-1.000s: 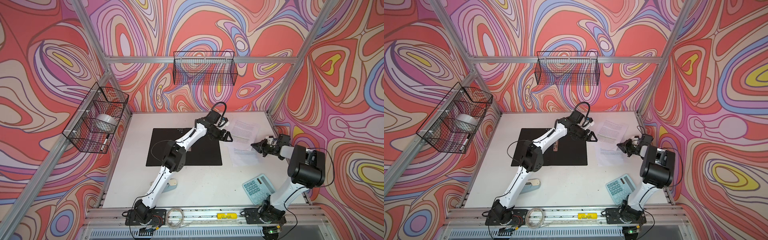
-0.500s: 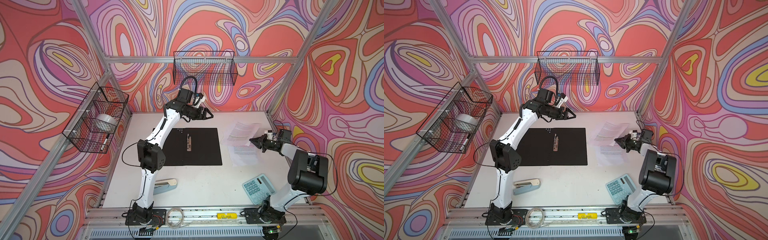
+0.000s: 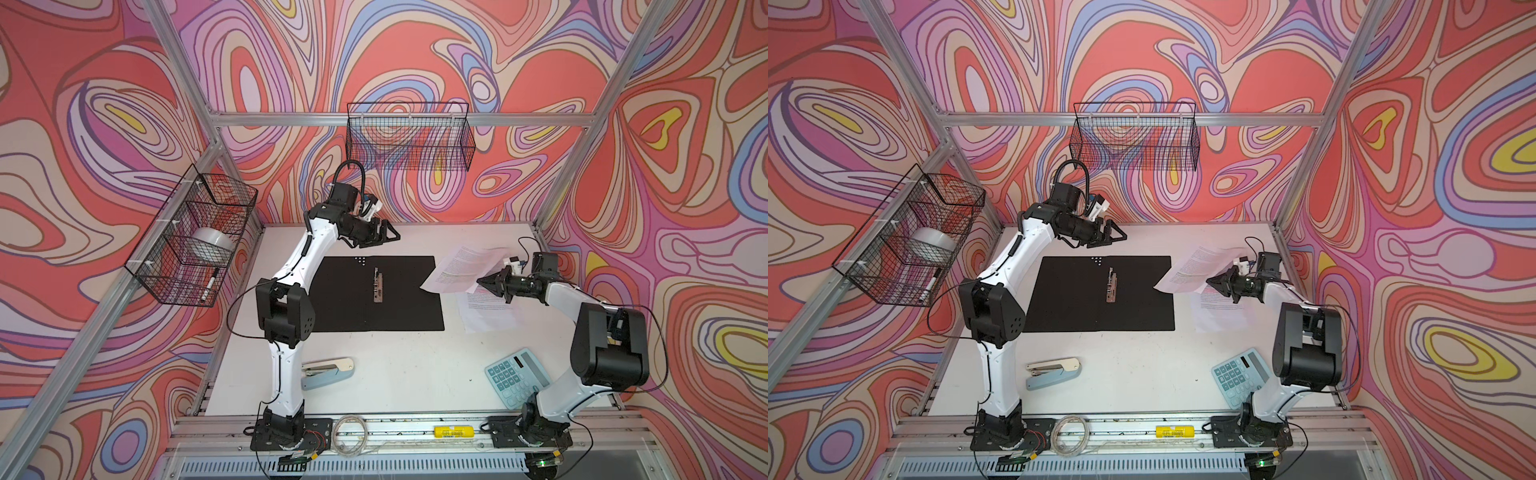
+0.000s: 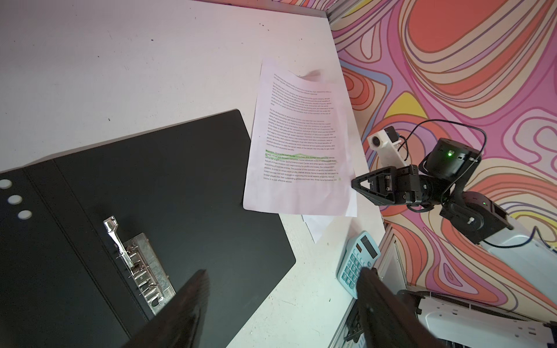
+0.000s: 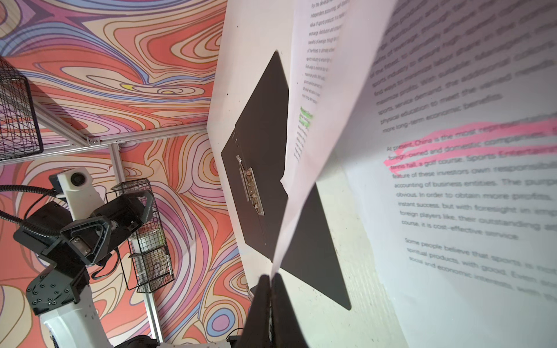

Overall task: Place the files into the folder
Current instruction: 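Carry the lifted sheet with the right gripper over the black folder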

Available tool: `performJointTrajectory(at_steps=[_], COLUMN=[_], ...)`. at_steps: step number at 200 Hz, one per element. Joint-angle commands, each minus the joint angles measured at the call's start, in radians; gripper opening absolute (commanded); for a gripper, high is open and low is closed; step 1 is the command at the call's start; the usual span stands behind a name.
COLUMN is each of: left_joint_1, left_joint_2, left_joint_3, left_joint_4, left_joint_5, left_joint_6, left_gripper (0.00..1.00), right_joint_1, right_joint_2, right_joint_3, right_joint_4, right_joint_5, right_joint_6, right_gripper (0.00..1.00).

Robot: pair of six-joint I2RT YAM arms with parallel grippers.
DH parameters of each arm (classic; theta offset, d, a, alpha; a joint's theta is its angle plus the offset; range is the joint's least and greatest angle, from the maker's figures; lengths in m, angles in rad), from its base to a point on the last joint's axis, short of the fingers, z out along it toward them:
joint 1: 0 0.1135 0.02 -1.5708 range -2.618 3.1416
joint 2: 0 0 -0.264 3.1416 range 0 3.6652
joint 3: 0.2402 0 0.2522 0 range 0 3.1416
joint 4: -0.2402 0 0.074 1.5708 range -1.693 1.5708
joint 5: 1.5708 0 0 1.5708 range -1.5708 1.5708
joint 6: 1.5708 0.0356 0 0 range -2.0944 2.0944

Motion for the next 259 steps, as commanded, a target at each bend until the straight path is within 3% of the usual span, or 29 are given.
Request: performJointTrajectory(at_steps=[1,61,142,190,259], left_joint_1=[0.006,0.035,0.059,0.059,0.059], left_joint_2=[-0.052,-0.089,-0.107,-0.102,-0.101], left_joint_3=[-0.016,-0.046,-0.05,-0.049,-0.05], left_joint_4=[-0.038,-0.066,-0.103,-0.105,-0.141], left_joint_5=[0.007,-0.014,-0.036,-0.035,-0.051], left_joint_6=[0.023,0.057,0.089,0.086,0.126], left_gripper=[0.77,0.77,0.77,0.77,0.77], right_joint_1=[0.047,0.154,0.209,0.241,0.371], right_joint_2=[-0.023,0.01,0.073,0.187,0.344], right_joint_3=[0.017,0.045,0.133,0.227,0.473], right_joint_4=[-0.012,-0.124,-0.486,-0.567,-0.81], right_joint_5=[-0.028,-0.078,-0.121,0.003,0.357], right_joint_6=[0.006,-0.095,-0.403,-0.451,-0.569], right_gripper=[0.0,0.0,0.0,0.0,0.0])
